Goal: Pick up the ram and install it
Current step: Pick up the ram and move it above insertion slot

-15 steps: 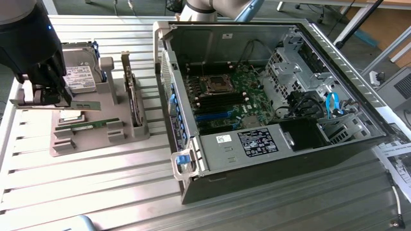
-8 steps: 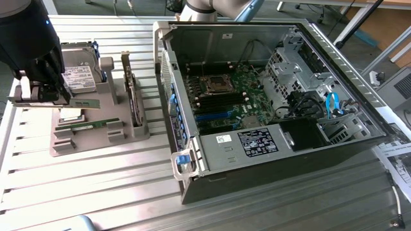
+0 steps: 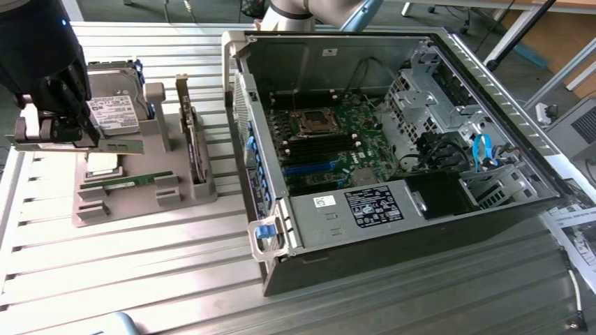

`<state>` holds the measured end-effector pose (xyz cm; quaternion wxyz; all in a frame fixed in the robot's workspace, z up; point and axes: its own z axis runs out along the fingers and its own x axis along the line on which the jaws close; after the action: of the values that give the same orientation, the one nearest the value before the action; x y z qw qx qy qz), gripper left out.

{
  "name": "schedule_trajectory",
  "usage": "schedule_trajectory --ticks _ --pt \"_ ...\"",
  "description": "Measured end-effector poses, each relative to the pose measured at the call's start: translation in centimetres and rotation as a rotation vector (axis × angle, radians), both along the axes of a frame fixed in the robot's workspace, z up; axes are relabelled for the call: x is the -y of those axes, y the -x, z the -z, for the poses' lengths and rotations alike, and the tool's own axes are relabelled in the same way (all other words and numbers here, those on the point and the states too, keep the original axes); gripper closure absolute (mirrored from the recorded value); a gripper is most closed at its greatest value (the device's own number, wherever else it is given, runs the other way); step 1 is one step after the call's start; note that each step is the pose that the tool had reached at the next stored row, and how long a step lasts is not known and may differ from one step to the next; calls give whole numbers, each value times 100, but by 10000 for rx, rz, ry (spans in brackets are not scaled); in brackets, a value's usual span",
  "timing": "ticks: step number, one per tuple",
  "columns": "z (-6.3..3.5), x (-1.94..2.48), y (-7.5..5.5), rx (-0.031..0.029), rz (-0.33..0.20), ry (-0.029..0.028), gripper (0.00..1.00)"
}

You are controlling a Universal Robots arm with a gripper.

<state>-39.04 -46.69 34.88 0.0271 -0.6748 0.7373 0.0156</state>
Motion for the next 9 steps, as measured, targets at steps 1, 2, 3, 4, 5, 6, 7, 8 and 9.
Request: schedule_trajectory --ticks 1,2,3,4,5,6,7,8,9 --pt "-8 0 0 0 0 0 87" --pt "-17 0 0 0 0 0 87" --pt "-24 0 0 0 0 0 87" --pt "-34 0 0 0 1 1 87" --pt "-43 0 0 -1 1 1 87" --pt "-52 0 0 0 1 1 87" --pt "-60 0 0 0 1 1 87" --pt "-70 0 0 -1 0 2 87" --pt "-77 0 0 -1 0 1 87"
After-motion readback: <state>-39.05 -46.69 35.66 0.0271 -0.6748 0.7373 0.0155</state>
